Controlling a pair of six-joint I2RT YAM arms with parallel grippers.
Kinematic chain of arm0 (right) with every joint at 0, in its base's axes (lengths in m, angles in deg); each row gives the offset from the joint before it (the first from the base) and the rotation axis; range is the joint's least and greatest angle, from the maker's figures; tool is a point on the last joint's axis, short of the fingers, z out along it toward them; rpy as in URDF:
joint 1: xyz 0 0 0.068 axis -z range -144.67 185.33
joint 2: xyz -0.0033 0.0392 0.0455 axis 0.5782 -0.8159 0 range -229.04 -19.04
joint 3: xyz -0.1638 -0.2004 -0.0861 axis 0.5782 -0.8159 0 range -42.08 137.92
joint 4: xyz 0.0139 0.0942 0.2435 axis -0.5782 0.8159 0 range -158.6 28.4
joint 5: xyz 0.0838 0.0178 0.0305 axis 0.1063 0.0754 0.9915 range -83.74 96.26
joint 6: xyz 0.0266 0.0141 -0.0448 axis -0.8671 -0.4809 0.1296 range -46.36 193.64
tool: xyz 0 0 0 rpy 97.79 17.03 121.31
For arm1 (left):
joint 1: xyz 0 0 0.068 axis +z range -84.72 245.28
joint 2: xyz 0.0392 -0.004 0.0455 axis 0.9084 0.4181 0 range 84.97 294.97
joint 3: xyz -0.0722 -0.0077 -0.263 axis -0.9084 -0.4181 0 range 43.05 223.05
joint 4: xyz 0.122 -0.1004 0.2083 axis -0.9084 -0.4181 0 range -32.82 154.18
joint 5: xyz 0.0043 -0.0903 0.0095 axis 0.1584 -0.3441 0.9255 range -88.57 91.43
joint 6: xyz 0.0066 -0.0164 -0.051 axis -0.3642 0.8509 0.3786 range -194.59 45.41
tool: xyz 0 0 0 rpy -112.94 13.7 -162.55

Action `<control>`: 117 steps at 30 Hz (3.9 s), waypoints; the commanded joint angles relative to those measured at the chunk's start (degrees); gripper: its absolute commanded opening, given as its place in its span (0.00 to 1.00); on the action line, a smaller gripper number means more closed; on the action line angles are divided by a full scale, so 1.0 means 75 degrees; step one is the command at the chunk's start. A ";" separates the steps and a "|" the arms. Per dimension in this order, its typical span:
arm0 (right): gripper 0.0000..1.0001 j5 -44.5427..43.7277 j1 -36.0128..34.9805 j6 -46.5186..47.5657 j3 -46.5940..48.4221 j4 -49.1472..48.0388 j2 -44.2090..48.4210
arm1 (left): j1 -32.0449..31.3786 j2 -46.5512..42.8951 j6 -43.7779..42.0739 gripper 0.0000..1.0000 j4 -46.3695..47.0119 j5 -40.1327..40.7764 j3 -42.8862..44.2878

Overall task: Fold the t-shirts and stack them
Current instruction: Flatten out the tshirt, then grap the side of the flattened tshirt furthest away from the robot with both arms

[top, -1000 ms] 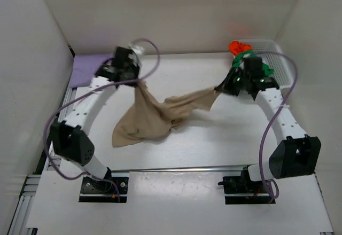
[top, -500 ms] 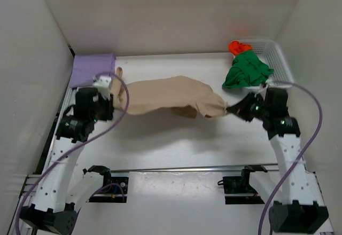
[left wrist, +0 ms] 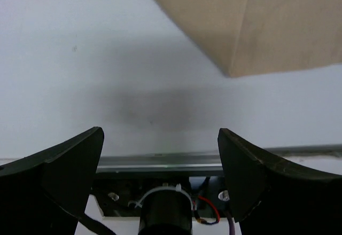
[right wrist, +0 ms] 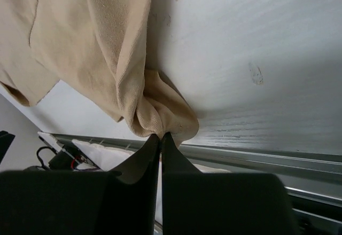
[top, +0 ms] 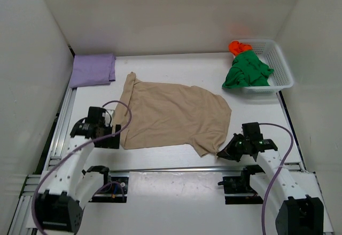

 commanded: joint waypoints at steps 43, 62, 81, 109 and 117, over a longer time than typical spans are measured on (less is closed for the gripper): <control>0.00 -0.0963 0.0115 0.0853 0.1594 -0.0035 -0.1576 | -0.1943 0.6589 -0.0001 0.22 0.2009 0.0666 0.2654; 0.00 -0.3186 0.0327 0.2117 0.8123 0.1499 -0.0241 | 0.0226 0.1916 -0.0001 0.10 0.1084 0.0349 0.6166; 0.00 -0.4713 0.0327 0.3325 1.3867 0.1454 -0.1176 | 0.0390 0.1702 -0.0001 0.10 0.0310 0.0173 1.1069; 0.00 -0.1302 0.0620 0.1673 1.1779 -0.1207 -0.9767 | 0.1070 0.9823 -0.0001 0.10 0.2267 -0.0448 1.0201; 0.00 -0.0613 0.0620 0.1440 1.0010 -0.1137 -0.8866 | 0.1316 0.9906 -0.0001 0.10 0.2337 -0.0331 0.9943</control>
